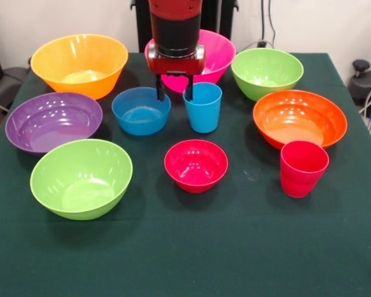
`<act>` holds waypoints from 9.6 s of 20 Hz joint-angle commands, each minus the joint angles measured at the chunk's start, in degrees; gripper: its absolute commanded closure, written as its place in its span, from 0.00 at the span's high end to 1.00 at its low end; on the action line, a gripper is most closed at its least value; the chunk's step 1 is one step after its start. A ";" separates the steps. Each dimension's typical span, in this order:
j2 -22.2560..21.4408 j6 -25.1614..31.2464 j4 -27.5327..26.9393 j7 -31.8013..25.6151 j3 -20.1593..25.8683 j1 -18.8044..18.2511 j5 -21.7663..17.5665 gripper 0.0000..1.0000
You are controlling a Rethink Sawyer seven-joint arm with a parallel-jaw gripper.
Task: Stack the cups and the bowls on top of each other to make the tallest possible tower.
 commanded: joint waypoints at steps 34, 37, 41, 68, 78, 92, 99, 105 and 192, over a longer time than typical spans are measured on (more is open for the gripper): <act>4.16 -4.57 2.69 11.07 7.16 4.89 2.54 1.00; 3.92 -5.65 3.27 12.74 6.42 6.63 4.43 1.00; 3.63 -6.84 4.57 14.45 5.99 7.89 6.64 1.00; 8.58 -12.11 3.08 8.27 6.89 1.65 0.08 1.00; 8.08 -14.15 5.79 10.38 6.40 2.10 -0.85 1.00; 8.08 -14.98 7.00 11.39 5.66 3.02 0.29 1.00; 6.49 -11.67 5.39 11.63 6.02 4.91 2.29 1.00; 8.08 -14.97 4.52 12.25 5.82 5.84 1.74 1.00; 4.03 4.05 -4.08 11.50 7.26 7.04 8.93 0.00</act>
